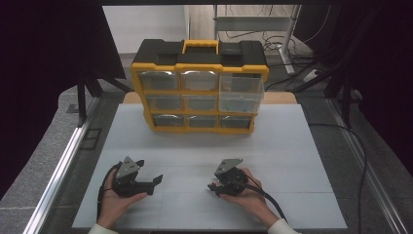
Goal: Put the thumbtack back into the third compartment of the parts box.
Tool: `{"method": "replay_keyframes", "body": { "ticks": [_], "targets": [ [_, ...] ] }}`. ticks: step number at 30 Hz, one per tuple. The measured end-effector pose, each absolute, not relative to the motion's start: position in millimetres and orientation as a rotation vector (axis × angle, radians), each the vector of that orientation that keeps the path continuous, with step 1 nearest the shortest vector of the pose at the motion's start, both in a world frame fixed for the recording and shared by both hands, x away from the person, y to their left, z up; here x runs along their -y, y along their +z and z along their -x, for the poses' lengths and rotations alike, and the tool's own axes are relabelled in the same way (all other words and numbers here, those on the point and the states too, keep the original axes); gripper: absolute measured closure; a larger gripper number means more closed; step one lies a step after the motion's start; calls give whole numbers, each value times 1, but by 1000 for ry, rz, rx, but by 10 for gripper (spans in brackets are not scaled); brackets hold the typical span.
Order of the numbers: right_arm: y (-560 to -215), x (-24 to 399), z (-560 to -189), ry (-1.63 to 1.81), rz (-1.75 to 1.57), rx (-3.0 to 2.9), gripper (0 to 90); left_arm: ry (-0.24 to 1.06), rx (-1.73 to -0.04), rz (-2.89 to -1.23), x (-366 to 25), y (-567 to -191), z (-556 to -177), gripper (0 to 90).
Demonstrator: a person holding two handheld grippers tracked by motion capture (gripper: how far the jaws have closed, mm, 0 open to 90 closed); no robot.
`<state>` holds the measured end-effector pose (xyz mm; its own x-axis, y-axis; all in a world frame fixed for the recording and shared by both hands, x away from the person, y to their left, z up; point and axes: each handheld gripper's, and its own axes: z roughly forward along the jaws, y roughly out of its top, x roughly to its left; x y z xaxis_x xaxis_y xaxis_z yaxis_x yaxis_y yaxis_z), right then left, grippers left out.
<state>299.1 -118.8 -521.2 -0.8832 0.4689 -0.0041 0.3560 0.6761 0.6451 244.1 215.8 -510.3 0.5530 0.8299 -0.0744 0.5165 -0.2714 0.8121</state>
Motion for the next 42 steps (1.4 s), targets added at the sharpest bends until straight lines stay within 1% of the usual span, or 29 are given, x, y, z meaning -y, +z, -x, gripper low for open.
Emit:
{"method": "replay_keyframes", "body": {
  "ticks": [6, 11, 16, 23, 24, 42],
  "targets": [
    [-524, 118, -300, 971, -678, -2727, 532, 469, -1089, -1943, -216, -510, -244, 110],
    [-524, 118, -300, 959, -679, -2725, 580, 469, -1089, -1945, -216, -511, -245, 110],
    [-523, 116, -299, 939, -667, -2733, 656, 470, -1089, -1944, -215, -510, -244, 110],
    [-522, 114, -299, 947, -664, -2758, 817, 470, -1088, -1946, -215, -510, -244, 111],
    [-523, 114, -300, 949, -665, -2758, 829, 471, -1088, -1946, -215, -510, -244, 111],
    [-524, 122, -305, 1055, -751, -2753, 845, 472, -1091, -1940, -216, -510, -244, 111]
  ]
}}
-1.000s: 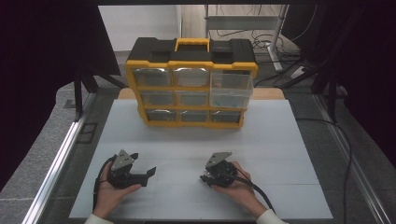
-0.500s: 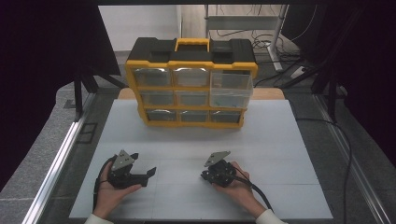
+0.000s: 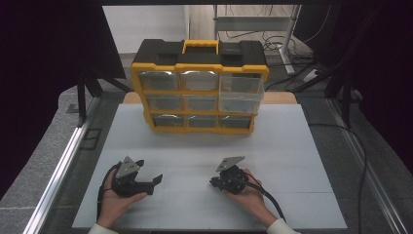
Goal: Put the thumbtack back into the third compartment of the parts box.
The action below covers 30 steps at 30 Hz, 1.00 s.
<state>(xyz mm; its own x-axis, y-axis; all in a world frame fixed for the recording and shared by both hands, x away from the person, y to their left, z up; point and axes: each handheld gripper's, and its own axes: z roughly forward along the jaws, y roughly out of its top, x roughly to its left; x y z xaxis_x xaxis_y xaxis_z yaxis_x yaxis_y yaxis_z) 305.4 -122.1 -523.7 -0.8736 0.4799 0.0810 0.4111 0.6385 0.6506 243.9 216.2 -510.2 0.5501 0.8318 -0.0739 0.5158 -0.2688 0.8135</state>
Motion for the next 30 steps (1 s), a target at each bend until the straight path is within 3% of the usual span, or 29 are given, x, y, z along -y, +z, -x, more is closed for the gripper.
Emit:
{"method": "replay_keyframes", "body": {
  "ticks": [30],
  "targets": [
    [-431, 155, -301, 1459, -756, -2526, 846, 472, -1094, -1935, -216, -510, -243, 111]
  ]
}}
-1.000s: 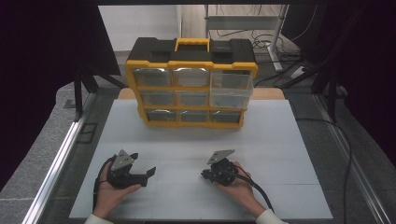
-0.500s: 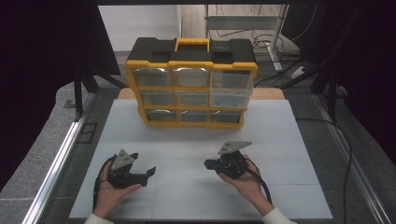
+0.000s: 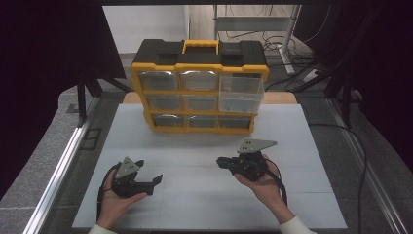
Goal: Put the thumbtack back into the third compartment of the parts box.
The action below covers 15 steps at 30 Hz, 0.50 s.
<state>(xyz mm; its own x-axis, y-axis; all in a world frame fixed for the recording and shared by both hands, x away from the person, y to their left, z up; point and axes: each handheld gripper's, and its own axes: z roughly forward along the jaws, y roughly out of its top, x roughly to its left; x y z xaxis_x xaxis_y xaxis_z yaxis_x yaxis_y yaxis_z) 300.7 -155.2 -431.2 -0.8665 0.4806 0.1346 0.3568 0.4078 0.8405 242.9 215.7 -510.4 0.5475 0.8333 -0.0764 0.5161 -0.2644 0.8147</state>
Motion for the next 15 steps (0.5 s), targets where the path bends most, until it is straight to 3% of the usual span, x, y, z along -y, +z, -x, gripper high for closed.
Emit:
{"method": "replay_keyframes", "body": {
  "ticks": [15],
  "targets": [
    [-393, 158, -298, 1536, -703, -2430, 846, 474, -1097, -1931, -216, -510, -243, 111]
  ]
}}
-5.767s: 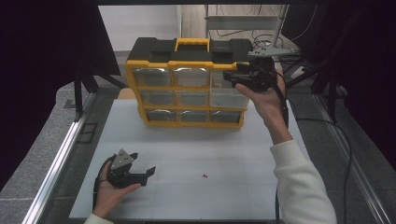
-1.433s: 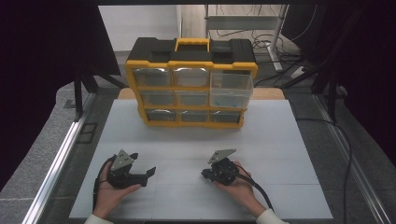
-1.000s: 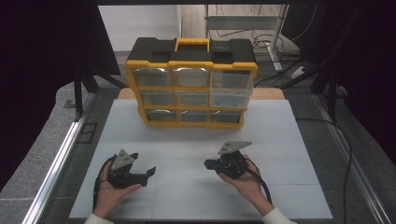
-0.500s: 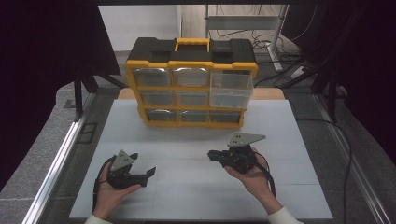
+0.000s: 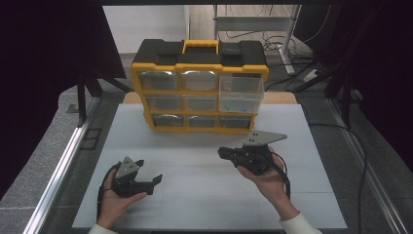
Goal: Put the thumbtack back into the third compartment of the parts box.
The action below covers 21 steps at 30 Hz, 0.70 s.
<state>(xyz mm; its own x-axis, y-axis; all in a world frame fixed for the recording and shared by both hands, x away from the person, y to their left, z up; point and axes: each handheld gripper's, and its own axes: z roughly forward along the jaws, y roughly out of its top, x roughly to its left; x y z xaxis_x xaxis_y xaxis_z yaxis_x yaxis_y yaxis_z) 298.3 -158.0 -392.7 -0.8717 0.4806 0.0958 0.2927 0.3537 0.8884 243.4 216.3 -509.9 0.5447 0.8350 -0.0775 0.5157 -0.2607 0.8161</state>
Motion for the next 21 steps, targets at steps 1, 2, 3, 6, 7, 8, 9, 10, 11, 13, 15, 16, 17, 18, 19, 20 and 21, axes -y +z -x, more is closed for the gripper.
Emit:
{"method": "replay_keyframes", "body": {
  "ticks": [1, 2, 3, 6, 7, 8, 9, 10, 11, 13, 15, 16, 17, 18, 19, 20, 21],
  "targets": [
    [-390, 157, -299, 1543, -698, -2424, 846, 475, -1097, -1931, -216, -510, -243, 111],
    [-388, 157, -299, 1544, -696, -2422, 846, 474, -1096, -1932, -216, -510, -243, 111],
    [-385, 157, -300, 1544, -693, -2417, 846, 474, -1096, -1932, -216, -510, -243, 111],
    [-375, 156, -302, 1563, -689, -2397, 846, 474, -1094, -1933, -216, -510, -243, 111],
    [-371, 157, -303, 1559, -691, -2387, 846, 474, -1094, -1932, -217, -510, -243, 111],
    [-367, 157, -304, 1569, -688, -2381, 846, 475, -1093, -1931, -217, -509, -243, 111],
    [-363, 157, -305, 1570, -687, -2373, 846, 476, -1093, -1928, -217, -509, -243, 111],
    [-359, 158, -305, 1580, -687, -2365, 846, 477, -1091, -1930, -217, -509, -243, 111],
    [-355, 158, -306, 1586, -681, -2359, 846, 477, -1091, -1930, -217, -509, -243, 111],
    [-347, 158, -307, 1592, -674, -2346, 846, 477, -1092, -1932, -217, -509, -243, 111],
    [-340, 158, -309, 1595, -667, -2332, 846, 476, -1092, -1932, -217, -509, -243, 111],
    [-337, 159, -310, 1592, -663, -2328, 846, 476, -1092, -1931, -217, -509, -243, 111],
    [-334, 159, -311, 1595, -660, -2322, 846, 477, -1092, -1931, -217, -509, -243, 111],
    [-331, 159, -311, 1604, -661, -2315, 846, 477, -1092, -1931, -217, -509, -243, 111],
    [-328, 160, -312, 1601, -661, -2309, 846, 477, -1093, -1931, -217, -509, -243, 111],
    [-326, 160, -313, 1605, -660, -2305, 846, 477, -1093, -1931, -217, -509, -243, 111],
    [-323, 161, -313, 1599, -657, -2301, 846, 477, -1093, -1931, -217, -509, -243, 111]
  ]
}}
